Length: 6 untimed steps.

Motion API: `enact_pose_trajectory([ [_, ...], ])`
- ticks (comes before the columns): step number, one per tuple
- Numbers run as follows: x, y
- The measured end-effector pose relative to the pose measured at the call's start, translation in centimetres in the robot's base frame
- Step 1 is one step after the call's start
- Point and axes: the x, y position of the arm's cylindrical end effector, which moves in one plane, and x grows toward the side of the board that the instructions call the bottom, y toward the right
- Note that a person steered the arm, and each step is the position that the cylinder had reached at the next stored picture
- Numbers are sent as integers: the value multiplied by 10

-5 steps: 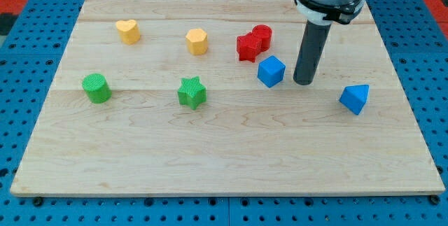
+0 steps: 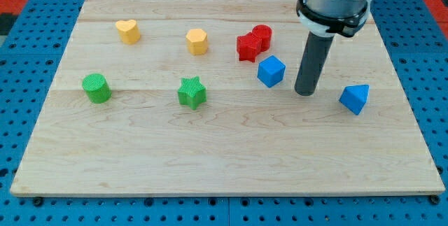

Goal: Nudge the blue cube left a bit

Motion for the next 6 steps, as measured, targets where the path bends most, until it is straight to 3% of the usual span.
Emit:
enact_pose_trajectory([
  [6, -42, -18],
])
